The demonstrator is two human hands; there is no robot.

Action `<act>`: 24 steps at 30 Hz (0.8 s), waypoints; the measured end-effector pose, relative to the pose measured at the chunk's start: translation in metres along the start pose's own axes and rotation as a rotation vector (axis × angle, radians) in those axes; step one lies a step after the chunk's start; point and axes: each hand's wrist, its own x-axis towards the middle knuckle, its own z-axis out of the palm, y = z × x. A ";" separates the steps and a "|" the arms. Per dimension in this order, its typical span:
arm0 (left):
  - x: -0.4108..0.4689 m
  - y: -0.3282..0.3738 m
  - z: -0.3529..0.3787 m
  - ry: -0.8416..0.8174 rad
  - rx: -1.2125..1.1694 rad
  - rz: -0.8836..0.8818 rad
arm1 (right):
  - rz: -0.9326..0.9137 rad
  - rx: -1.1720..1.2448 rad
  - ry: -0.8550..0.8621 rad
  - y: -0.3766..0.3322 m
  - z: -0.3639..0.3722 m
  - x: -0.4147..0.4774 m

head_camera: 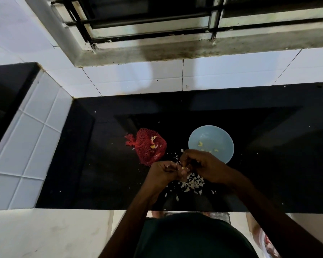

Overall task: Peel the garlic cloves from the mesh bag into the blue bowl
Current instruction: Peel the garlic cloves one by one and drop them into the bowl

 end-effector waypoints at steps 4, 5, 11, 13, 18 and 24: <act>0.001 -0.002 0.001 0.007 0.038 0.004 | -0.010 -0.021 -0.031 -0.002 -0.003 0.001; 0.001 -0.002 0.002 0.013 0.042 0.017 | -0.009 -0.014 -0.051 -0.003 -0.003 0.001; -0.003 -0.008 0.006 0.008 -0.074 -0.035 | -0.034 -0.030 -0.092 -0.009 0.000 -0.003; -0.006 -0.010 0.006 -0.009 -0.141 -0.078 | -0.049 -0.040 -0.066 -0.009 0.003 -0.006; -0.010 -0.011 0.005 0.005 -0.162 -0.148 | -0.102 -0.071 -0.006 -0.008 0.009 -0.008; -0.011 -0.006 0.009 0.033 -0.199 -0.141 | -0.056 -0.073 0.104 -0.005 0.018 -0.011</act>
